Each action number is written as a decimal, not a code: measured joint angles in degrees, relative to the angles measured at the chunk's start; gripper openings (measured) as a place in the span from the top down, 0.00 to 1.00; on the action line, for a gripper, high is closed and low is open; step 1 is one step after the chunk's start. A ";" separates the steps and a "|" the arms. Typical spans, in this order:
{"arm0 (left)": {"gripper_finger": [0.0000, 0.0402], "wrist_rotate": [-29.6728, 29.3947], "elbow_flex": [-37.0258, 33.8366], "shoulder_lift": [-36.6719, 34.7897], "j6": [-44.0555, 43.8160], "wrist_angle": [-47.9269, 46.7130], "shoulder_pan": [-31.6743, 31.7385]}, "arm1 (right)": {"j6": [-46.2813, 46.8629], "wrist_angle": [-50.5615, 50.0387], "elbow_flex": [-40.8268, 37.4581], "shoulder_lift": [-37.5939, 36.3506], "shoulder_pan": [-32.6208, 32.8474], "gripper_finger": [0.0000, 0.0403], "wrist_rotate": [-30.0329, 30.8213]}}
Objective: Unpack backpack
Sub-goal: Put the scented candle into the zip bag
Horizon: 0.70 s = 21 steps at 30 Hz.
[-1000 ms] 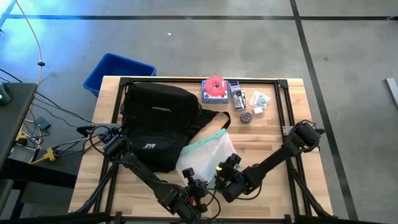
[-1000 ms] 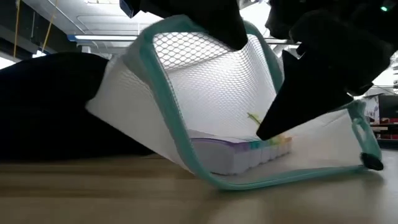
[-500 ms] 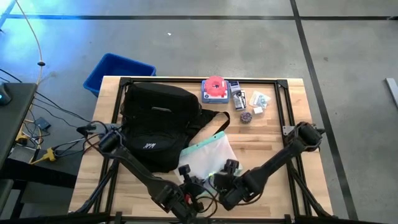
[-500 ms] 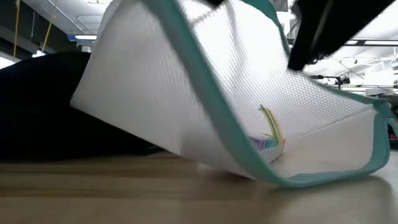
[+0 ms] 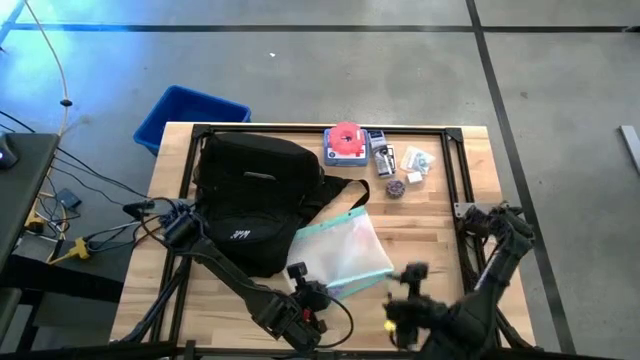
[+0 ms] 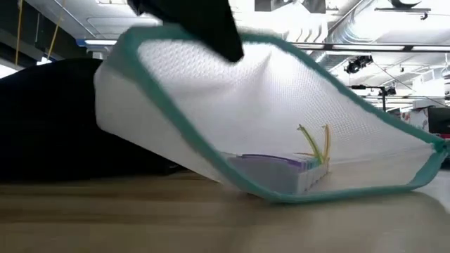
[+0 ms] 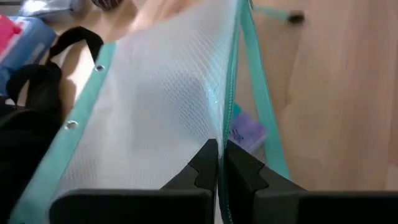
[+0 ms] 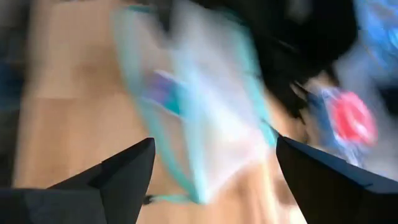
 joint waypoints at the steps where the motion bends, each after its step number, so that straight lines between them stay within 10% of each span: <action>1: 1.00 0.69 0.00 0.14 0.03 0.01 0.18 | -2.56 2.30 -2.38 -1.66 -1.43 0.20 -1.94; 14: 1.00 3.70 0.02 0.16 3.36 -1.16 0.28 | -28.50 15.57 -44.99 -24.66 -45.56 0.20 -23.33; 21: 1.00 6.09 0.02 0.18 6.54 -1.10 1.03 | -42.62 23.41 -53.54 -30.57 -67.42 0.20 -28.76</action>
